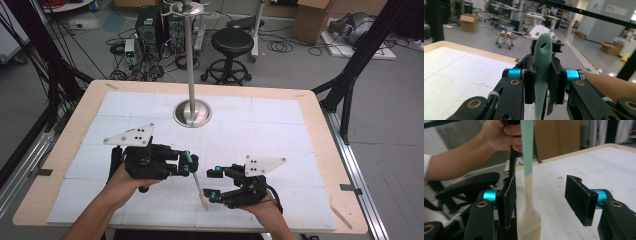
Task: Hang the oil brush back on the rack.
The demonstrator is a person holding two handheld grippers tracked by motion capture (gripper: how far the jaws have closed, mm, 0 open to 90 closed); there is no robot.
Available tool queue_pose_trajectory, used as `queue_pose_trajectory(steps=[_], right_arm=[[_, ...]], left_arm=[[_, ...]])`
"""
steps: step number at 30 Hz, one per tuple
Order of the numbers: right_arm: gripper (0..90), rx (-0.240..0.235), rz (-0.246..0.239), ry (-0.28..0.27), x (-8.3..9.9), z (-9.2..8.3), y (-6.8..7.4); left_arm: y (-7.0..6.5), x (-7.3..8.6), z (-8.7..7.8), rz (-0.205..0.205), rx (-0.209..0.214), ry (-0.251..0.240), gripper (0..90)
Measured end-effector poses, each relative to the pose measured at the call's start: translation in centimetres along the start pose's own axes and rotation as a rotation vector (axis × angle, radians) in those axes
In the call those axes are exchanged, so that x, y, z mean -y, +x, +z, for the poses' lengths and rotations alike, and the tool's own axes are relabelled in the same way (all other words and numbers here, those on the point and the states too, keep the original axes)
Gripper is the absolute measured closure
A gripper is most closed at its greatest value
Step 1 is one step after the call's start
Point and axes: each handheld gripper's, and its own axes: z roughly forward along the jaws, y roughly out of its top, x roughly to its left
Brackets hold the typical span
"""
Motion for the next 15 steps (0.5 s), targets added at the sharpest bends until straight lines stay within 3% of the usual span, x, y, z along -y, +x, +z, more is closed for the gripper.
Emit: queue_pose_trajectory(steps=[3, 5, 15], right_arm=[[46.9, -0.074, -0.014, 0.023, 0.0, 1.0, 0.1], [48.6, -0.097, -0.028, 0.029, 0.1, 1.3, 0.3], [66.4, -0.113, -0.080, 0.029, 0.0, 1.6, 0.6]], left_arm=[[-0.2, 0.1, 0.1, 0.017, 0.029, 0.014, 76.5], [-0.2, 0.1, 0.1, 0.014, 0.043, 0.017, 76.4], [-0.3, 0.2, 0.3, 0.028, 0.067, 0.017, 76.3]])
